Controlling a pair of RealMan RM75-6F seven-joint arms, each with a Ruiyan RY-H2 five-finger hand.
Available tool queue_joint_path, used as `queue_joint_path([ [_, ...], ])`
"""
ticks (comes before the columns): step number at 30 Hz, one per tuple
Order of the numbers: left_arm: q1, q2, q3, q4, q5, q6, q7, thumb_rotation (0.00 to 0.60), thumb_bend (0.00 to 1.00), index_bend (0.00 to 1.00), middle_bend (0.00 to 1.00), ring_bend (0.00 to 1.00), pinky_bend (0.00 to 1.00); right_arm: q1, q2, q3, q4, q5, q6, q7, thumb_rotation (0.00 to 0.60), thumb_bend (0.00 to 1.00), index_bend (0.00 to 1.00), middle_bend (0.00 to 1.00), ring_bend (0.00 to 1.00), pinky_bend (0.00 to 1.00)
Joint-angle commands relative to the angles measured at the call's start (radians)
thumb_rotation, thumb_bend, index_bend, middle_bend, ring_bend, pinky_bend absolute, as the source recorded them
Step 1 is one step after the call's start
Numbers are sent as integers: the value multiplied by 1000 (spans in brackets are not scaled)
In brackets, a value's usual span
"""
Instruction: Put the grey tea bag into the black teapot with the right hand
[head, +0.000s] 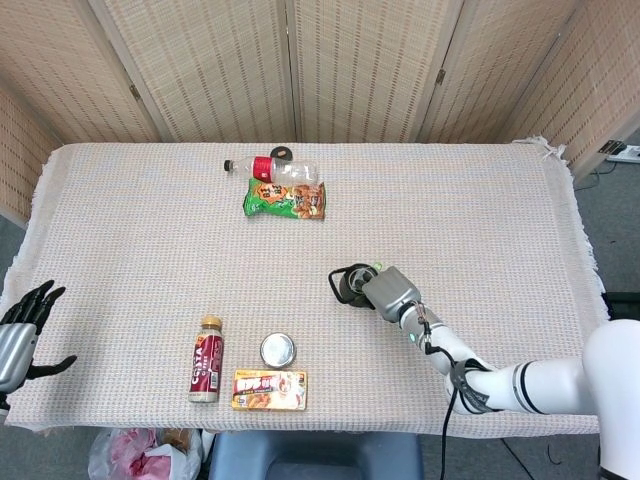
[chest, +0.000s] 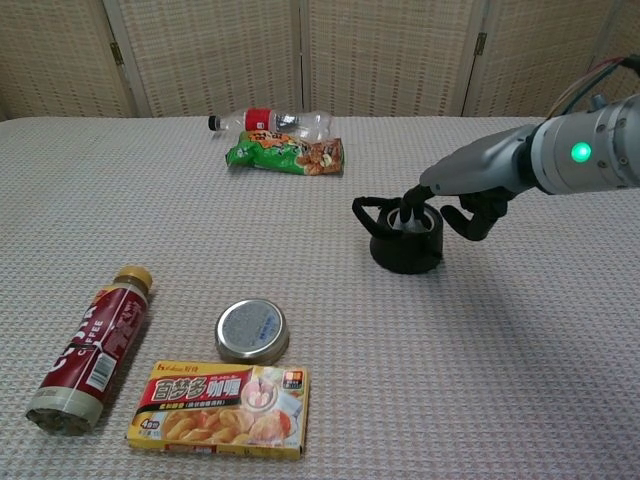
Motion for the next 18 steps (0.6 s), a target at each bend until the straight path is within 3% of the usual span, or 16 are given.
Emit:
queue_joint_path([
  [1, -1, 0, 0, 1, -1, -3, -1, 600, 193, 0, 0, 0, 178, 6, -13, -8, 15, 4, -3, 3, 600, 855, 169, 160, 832, 1000],
  [18, -2, 2, 0, 4, -3, -8, -12, 600, 193, 0, 0, 0, 177, 31, -84, -49, 95, 21, -18, 12, 600, 829, 169, 160, 832, 1000],
])
